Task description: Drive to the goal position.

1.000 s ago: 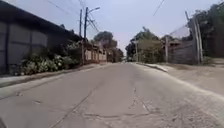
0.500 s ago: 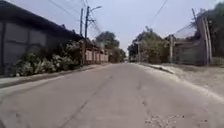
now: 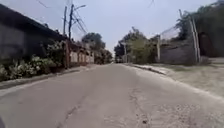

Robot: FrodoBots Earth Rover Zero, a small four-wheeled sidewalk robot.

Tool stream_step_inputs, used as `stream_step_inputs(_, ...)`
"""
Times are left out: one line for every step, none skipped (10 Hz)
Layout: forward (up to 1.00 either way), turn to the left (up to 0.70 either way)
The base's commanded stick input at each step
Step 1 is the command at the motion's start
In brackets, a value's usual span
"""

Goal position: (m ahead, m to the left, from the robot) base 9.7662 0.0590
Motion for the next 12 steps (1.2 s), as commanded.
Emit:
stream_step_inputs(1.00, 0.01)
stream_step_inputs(1.00, 0.01)
stream_step_inputs(1.00, 0.01)
stream_step_inputs(1.00, 0.01)
stream_step_inputs(1.00, 0.01)
stream_step_inputs(1.00, 0.01)
stream_step_inputs(1.00, 0.01)
stream_step_inputs(1.00, 0.01)
stream_step_inputs(1.00, 0.01)
stream_step_inputs(1.00, 0.01)
stream_step_inputs(1.00, 0.01)
stream_step_inputs(1.00, 0.01)
